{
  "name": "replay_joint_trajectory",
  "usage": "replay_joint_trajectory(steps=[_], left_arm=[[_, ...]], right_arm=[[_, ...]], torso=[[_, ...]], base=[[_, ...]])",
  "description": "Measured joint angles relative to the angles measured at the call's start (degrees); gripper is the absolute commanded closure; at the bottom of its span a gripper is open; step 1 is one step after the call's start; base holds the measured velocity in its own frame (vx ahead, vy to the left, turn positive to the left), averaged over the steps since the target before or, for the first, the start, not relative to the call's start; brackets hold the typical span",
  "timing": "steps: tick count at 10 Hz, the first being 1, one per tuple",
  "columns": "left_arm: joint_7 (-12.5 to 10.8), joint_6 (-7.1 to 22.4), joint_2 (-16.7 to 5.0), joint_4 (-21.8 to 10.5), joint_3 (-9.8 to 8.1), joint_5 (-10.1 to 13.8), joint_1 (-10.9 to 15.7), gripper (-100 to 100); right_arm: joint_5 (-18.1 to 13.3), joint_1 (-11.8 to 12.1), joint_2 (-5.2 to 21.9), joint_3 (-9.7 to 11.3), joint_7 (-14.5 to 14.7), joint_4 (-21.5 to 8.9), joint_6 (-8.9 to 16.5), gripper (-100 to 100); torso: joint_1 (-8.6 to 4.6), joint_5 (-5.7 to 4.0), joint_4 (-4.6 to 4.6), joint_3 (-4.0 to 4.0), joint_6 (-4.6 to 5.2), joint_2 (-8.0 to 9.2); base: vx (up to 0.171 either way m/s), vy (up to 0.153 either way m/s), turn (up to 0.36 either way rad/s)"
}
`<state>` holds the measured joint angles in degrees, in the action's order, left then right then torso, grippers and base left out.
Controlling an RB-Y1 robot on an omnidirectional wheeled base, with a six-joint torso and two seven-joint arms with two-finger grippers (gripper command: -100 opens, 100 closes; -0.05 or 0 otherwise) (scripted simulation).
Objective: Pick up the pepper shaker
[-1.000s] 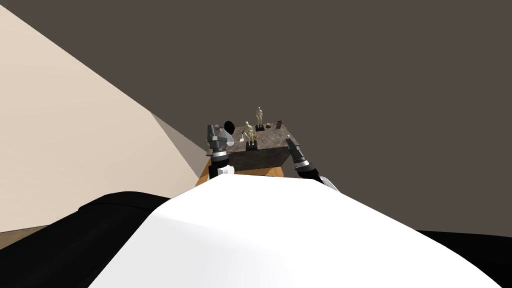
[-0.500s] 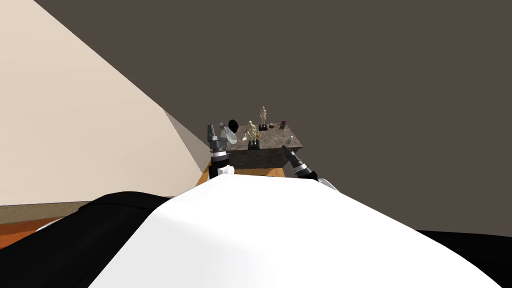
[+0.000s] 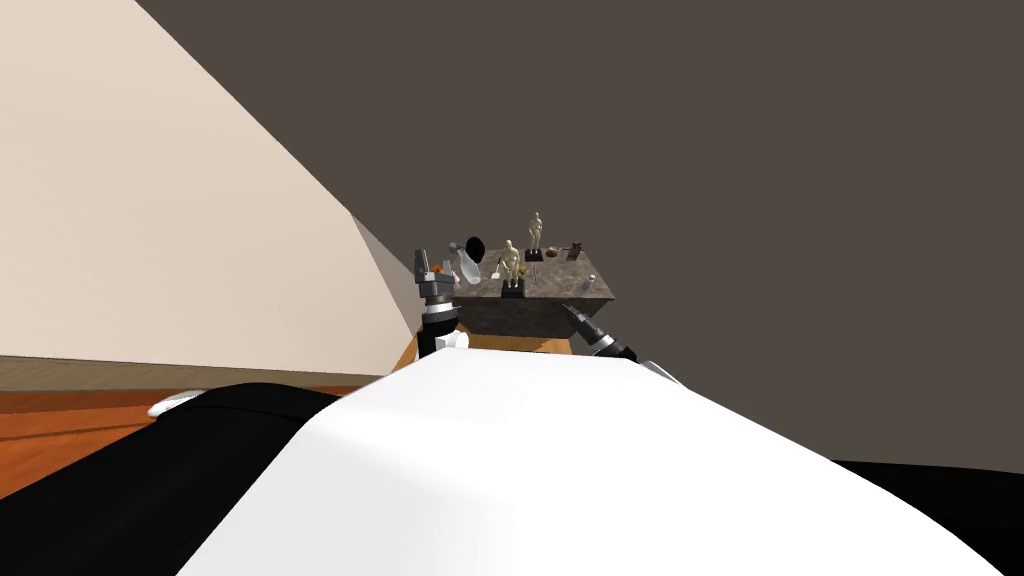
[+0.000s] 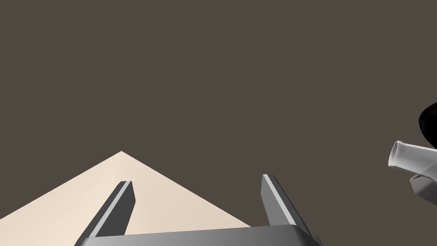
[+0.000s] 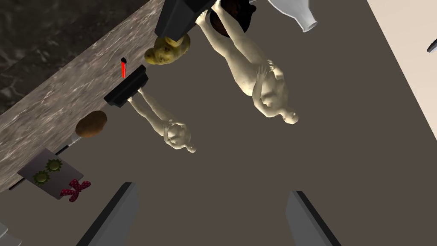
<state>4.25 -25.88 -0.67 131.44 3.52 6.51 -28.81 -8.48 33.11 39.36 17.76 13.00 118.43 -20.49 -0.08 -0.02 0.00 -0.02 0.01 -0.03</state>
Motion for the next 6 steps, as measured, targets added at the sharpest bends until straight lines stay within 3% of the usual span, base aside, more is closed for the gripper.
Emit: replay_joint_trajectory(steps=[6], left_arm=[[0.0,0.0,0.0,0.0,0.0,0.0,0.0,0]], right_arm=[[-2.0,0.1,9.9,2.6,-0.1,-6.4,-1.4,-100]], torso=[[0.01,0.01,-0.01,-0.02,0.0,-0.04]], base=[[-0.003,-0.007,0.153]])
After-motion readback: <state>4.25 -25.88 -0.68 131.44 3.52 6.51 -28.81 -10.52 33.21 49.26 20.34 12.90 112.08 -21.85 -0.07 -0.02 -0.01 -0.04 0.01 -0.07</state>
